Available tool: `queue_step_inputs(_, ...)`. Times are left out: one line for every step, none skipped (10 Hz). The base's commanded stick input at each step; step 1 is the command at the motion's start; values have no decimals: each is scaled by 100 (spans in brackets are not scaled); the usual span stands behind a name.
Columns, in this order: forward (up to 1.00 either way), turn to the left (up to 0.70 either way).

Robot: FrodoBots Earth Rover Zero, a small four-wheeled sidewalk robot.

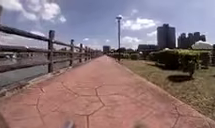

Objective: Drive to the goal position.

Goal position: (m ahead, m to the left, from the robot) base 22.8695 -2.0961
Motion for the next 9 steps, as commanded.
queue_step_inputs(70,0)
queue_step_inputs(70,0)
queue_step_inputs(70,0)
queue_step_inputs(70,0)
queue_step_inputs(70,0)
queue_step_inputs(70,0)
queue_step_inputs(70,0)
queue_step_inputs(70,0)
queue_step_inputs(70,8)
